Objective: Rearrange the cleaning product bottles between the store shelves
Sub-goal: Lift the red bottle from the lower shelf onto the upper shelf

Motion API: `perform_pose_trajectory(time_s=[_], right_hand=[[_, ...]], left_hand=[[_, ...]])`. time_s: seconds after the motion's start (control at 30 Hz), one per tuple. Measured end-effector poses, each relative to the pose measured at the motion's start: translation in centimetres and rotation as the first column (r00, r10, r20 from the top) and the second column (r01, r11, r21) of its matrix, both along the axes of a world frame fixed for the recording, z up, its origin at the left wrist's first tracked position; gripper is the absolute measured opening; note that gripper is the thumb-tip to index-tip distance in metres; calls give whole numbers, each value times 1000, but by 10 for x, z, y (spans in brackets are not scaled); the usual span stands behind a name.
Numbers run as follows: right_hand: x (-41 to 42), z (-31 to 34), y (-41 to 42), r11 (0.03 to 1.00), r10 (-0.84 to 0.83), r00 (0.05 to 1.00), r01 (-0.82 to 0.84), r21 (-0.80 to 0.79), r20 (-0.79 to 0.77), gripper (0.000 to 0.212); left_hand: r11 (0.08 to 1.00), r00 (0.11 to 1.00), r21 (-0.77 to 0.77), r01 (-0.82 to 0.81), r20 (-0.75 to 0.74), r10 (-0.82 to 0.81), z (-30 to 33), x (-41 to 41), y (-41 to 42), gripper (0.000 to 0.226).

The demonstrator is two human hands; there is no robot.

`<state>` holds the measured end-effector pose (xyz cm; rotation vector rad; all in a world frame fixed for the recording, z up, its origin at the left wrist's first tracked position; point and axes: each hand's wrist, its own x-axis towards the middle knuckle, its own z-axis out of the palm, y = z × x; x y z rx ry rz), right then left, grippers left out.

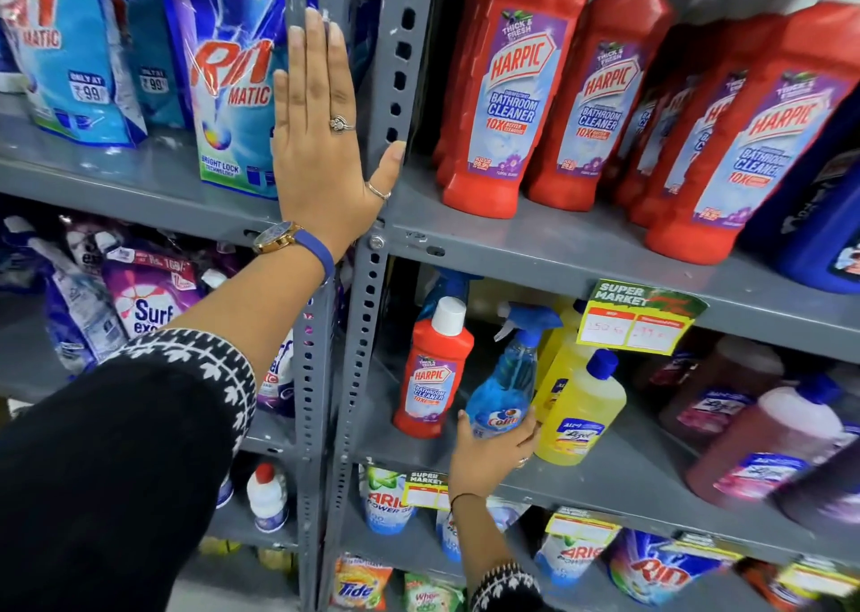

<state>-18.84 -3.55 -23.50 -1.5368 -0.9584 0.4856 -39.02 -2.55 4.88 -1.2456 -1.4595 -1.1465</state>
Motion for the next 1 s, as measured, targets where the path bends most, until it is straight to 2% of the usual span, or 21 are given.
perform_pose_trajectory(time_s=[0.07, 0.17, 0.3, 0.4, 0.63, 0.83, 1.0], right_hand=[[-20, 1, -13, 993, 113, 993, -113, 22, -19, 87], [-53, 6, -10, 964, 265, 964, -265, 20, -10, 97], [-86, 22, 12, 982, 171, 984, -175, -74, -54, 115], [-93, 21, 23, 985, 99, 995, -97, -141, 5, 118], [-77, 19, 30, 970, 179, 981, -165, -177, 69, 108], [-69, 32, -9, 964, 262, 960, -257, -60, 100, 101], [-68, 75, -44, 935, 314, 946, -323, 146, 80, 94]], left_hand=[[1000, 1000, -2, -6, -2, 6, 0, 0, 0, 79], [1000, 1000, -5, -20, -8, 20, 0, 0, 0, 78], [1000, 1000, -11, -11, -5, 11, 0, -1, 1, 79], [1000, 1000, 9, -20, -17, 21, -1, -2, 3, 78], [1000, 1000, 2, -7, -23, 7, -1, -3, 4, 79], [1000, 999, 0, 28, -28, -28, 0, -2, -1, 79], [999, 999, -41, 27, -18, -28, 2, 0, -5, 80]])
